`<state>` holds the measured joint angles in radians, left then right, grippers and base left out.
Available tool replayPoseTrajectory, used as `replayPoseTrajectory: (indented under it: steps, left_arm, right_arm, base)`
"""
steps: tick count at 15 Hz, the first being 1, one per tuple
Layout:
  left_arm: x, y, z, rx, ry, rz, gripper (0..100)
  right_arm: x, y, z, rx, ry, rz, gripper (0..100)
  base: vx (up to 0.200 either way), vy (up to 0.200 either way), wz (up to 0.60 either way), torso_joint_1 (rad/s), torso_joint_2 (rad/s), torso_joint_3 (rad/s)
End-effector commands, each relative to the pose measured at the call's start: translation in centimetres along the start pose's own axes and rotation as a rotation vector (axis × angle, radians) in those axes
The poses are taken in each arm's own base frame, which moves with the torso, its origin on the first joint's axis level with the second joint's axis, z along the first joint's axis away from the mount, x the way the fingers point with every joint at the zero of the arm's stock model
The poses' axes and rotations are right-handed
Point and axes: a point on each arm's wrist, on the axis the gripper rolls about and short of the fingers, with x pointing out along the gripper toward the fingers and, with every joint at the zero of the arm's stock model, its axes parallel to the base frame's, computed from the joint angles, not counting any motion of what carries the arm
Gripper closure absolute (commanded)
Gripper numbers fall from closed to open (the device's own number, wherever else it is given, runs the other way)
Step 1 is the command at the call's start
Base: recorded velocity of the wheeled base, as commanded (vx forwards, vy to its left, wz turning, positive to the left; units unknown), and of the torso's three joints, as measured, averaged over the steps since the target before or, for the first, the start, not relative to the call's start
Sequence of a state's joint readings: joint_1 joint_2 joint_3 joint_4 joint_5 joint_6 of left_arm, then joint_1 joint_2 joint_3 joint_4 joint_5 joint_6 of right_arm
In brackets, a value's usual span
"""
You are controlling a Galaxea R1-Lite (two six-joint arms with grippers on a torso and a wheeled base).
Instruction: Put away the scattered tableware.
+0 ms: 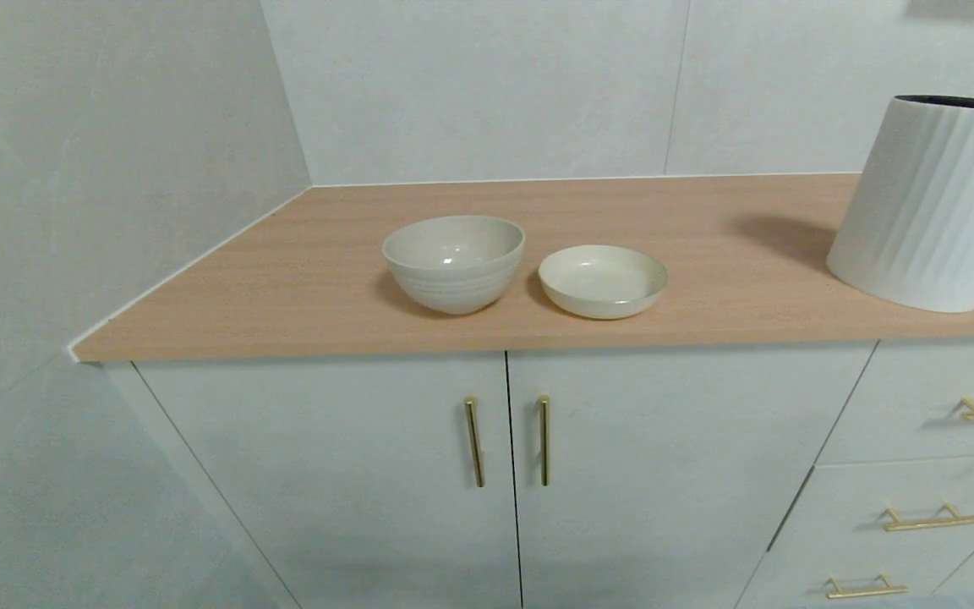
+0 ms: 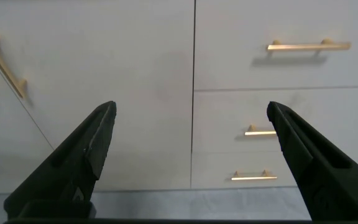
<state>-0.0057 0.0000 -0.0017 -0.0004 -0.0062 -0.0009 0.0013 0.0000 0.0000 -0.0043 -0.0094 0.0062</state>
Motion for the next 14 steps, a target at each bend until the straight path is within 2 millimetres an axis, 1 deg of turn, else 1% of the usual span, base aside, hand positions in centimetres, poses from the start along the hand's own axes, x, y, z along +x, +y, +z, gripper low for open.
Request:
replayPoseTrajectory:
  steps: [1, 6, 7, 10, 14]
  left_arm:
    - [0.01, 0.0, -0.05, -0.001, 0.002, 0.0, 0]
    - [0.0, 0.0, -0.01, -0.001, 0.001, 0.0, 0]
    - [0.01, 0.0, -0.05, -0.001, 0.002, 0.001, 0]
    - [0.0, 0.0, -0.01, -0.001, 0.001, 0.0, 0]
    - [0.0, 0.0, -0.01, -0.001, 0.001, 0.001, 0]
  right_arm:
    - [0.0, 0.0, 0.0, 0.0, 0.0, 0.0, 0]
    - [0.0, 0.0, 0.0, 0.0, 0.0, 0.0, 0]
    - [0.0, 0.0, 0.0, 0.0, 0.0, -0.001, 0]
    - [0.0, 0.0, 0.0, 0.0, 0.0, -0.001, 0]
    - [0.01, 0.0, -0.01, -0.002, 0.003, -0.001, 0]
  base:
    - [0.0, 0.0, 0.0, -0.154, 0.47, 0.31]
    - [0.0, 0.0, 0.0, -0.125, 0.45, 0.321]
    - [0.0, 0.0, 0.0, -0.046, 0.26, 0.193]
    - [0.0, 0.0, 0.0, -0.025, 0.1, 0.072]
    - [0.0, 0.0, 0.0, 0.0, 0.0, 0.0]
